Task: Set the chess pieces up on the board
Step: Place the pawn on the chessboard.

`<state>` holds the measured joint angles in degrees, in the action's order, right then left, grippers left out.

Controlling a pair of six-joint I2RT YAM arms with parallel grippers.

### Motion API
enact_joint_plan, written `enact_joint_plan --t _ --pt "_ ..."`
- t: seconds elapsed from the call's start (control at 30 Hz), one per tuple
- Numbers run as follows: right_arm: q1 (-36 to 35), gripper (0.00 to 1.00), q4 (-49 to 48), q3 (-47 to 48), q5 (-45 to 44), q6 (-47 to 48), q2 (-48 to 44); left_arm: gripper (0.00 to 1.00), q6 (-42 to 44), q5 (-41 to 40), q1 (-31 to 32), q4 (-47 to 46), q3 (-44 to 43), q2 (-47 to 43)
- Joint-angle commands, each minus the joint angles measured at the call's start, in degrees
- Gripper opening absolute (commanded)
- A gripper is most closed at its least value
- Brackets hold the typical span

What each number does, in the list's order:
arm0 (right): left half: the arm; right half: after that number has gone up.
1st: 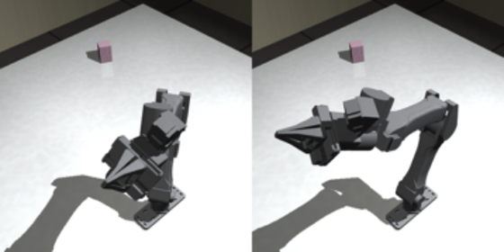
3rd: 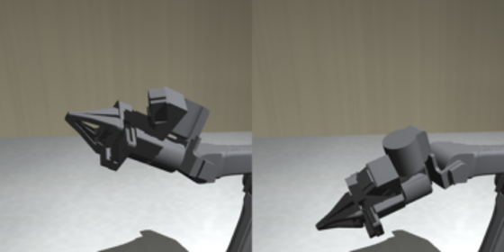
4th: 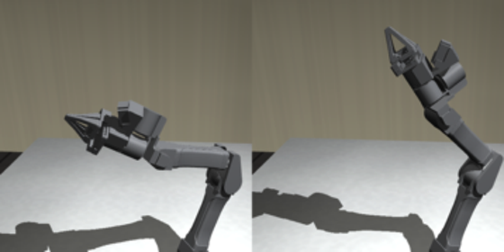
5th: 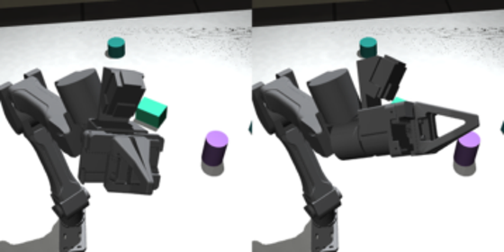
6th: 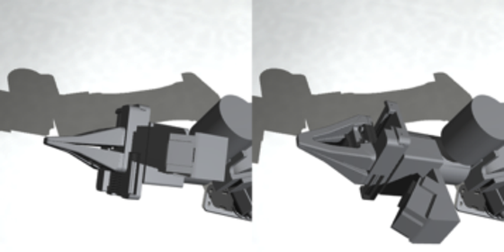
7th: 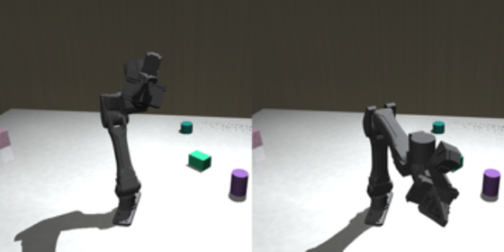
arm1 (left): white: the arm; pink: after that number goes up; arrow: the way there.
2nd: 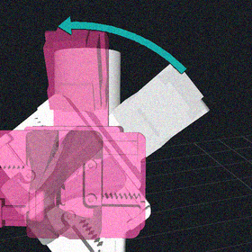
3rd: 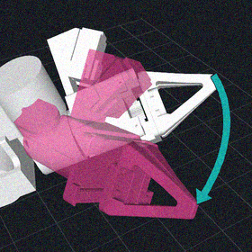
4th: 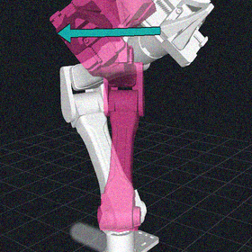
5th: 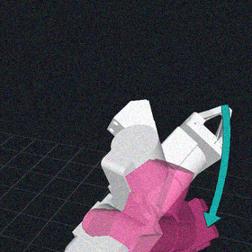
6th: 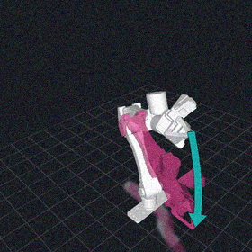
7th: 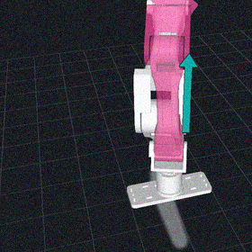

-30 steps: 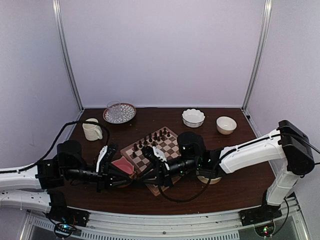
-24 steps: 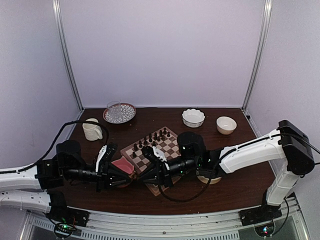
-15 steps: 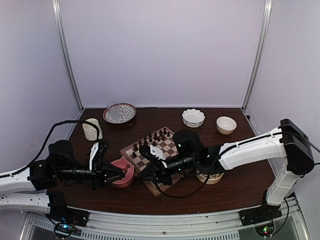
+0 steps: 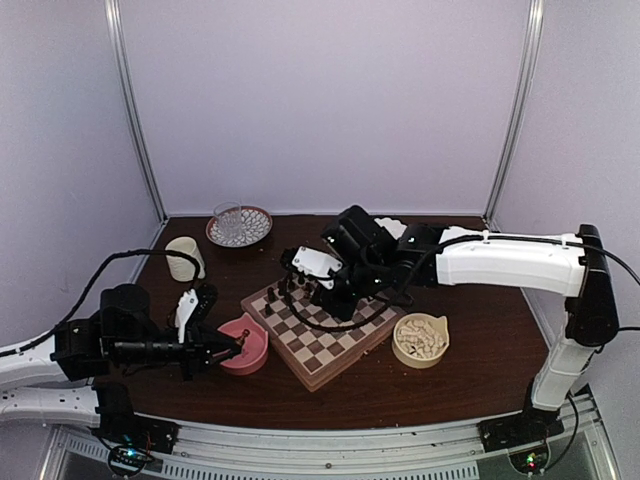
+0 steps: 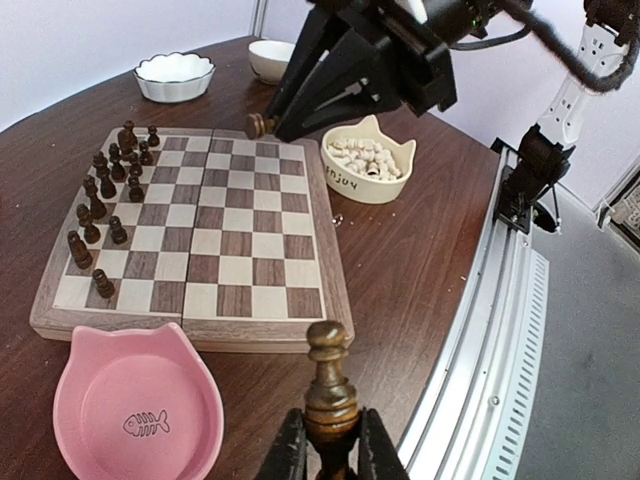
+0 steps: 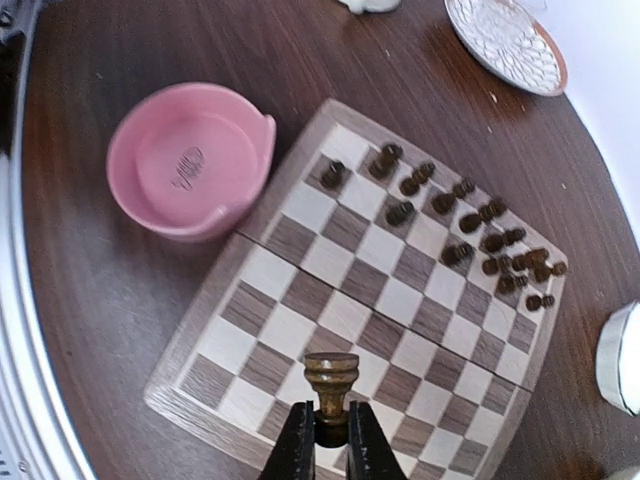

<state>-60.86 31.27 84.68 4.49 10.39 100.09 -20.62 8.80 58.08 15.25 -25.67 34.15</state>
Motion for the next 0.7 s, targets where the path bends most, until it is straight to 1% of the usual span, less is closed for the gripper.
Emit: enact_joint_plan --t 0.0,0.07,0.17,0.23,0.3,0.37,0.4,0.47,0.57,0.67 --pt "-1.0 0.06 13.5 1.6 -15.5 4.1 2.7 0.00 1.5 -1.9 0.0 0.1 -2.3 0.3" --pt "-2.3 0.07 14.3 1.6 -20.4 6.6 3.3 0.00 1.5 -2.1 0.0 0.2 -2.3 0.1" --pt "-5.3 0.07 13.6 0.8 -28.7 13.3 4.9 0.00 1.6 -2.7 0.0 0.9 -2.7 -0.2" --pt "-7.0 0.11 12.3 -0.5 -33.5 19.3 6.0 0.00 1.8 -3.0 0.0 1.6 -3.1 -0.5" --pt "-7.8 0.10 10.3 -2.0 -37.0 26.0 6.7 0.00 2.0 -3.1 -0.1 2.0 -3.4 -0.9" --pt "-7.8 0.08 9.7 -2.5 -37.7 30.9 7.4 0.00 2.0 -2.9 0.0 2.4 -3.5 -1.5" --pt "-7.9 0.10 9.8 -2.4 -37.7 32.7 8.0 0.00 1.9 -2.7 0.0 2.6 -3.5 -1.9" --pt "-8.0 0.16 11.7 -1.5 -37.3 35.8 9.8 0.00 1.9 -2.7 0.0 3.1 -3.4 -2.6" --pt "-8.0 0.17 16.1 2.4 -36.5 37.8 13.3 0.00 1.9 -3.3 0.0 4.3 -3.4 -3.6" --pt "-8.0 0.17 23.4 8.9 -35.9 37.4 17.7 0.00 2.0 -4.0 0.0 5.3 -3.4 -4.5"
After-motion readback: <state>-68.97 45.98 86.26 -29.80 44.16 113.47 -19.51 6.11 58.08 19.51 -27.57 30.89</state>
